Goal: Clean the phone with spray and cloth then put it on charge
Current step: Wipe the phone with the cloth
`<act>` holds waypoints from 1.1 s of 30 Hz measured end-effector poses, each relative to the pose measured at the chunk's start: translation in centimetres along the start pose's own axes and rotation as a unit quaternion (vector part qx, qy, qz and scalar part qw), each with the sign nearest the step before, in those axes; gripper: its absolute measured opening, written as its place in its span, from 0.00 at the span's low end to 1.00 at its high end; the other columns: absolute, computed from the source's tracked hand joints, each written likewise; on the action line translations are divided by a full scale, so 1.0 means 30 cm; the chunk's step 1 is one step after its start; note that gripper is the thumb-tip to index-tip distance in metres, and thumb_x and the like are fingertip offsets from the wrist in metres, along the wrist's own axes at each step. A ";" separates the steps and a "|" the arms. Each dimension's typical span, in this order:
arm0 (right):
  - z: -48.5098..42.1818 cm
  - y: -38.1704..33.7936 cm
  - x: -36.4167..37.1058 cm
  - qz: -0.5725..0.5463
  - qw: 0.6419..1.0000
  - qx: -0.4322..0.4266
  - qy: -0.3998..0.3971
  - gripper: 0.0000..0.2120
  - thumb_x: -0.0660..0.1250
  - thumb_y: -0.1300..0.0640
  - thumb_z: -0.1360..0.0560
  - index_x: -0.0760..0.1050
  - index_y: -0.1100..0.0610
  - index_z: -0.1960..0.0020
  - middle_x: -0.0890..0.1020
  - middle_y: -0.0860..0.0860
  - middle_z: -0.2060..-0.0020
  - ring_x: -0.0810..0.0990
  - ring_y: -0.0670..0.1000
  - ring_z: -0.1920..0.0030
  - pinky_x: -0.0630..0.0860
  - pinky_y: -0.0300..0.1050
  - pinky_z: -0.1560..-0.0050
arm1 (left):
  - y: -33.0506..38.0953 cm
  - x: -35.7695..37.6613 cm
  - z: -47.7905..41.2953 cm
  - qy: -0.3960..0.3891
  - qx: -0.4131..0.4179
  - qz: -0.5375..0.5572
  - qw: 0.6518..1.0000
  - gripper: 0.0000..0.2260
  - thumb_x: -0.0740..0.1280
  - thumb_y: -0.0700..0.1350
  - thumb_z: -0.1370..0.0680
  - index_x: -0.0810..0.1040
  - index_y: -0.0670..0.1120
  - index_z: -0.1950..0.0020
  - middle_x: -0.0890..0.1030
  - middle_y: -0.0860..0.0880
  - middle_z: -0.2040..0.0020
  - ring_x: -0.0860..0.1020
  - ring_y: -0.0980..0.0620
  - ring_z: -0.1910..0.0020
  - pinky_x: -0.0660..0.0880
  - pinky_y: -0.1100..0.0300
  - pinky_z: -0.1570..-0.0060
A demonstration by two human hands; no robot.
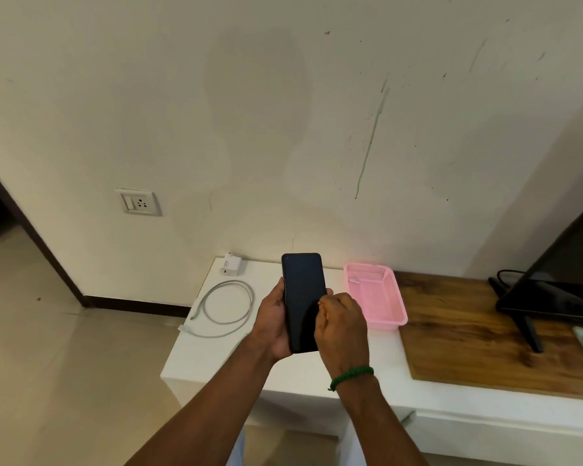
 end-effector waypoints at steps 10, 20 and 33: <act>0.024 -0.062 0.018 0.008 1.000 -0.012 -0.005 0.04 0.73 0.63 0.33 0.78 0.61 0.62 0.81 0.57 0.65 0.79 0.54 0.67 0.81 0.46 0.66 | 0.005 -0.008 0.000 0.006 0.020 0.012 1.000 0.29 0.54 0.63 0.22 0.81 0.42 0.40 0.80 0.39 0.45 0.77 0.42 0.47 0.70 0.48 0.37; 0.117 -0.132 0.071 0.015 0.998 -0.043 -0.037 0.10 0.77 0.60 0.38 0.81 0.60 0.59 0.82 0.54 0.64 0.81 0.52 0.65 0.82 0.47 0.60 | 0.000 -0.003 0.018 -0.001 0.034 0.002 0.999 0.30 0.54 0.62 0.21 0.74 0.40 0.33 0.79 0.39 0.43 0.78 0.40 0.50 0.73 0.47 0.45; 0.034 -0.024 -0.001 0.005 0.999 0.032 -0.014 0.03 0.71 0.64 0.31 0.79 0.62 0.59 0.81 0.58 0.64 0.80 0.56 0.65 0.80 0.47 0.63 | 0.021 -0.009 -0.006 0.026 0.032 0.005 0.999 0.30 0.51 0.65 0.21 0.81 0.43 0.42 0.82 0.41 0.46 0.80 0.43 0.55 0.74 0.50 0.48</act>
Point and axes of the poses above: each hand's wrist, its own z-axis away from the middle knuckle, its own x-axis out of the palm, y = z × x, the point moved 2 cm from there along -z, towards the middle knuckle
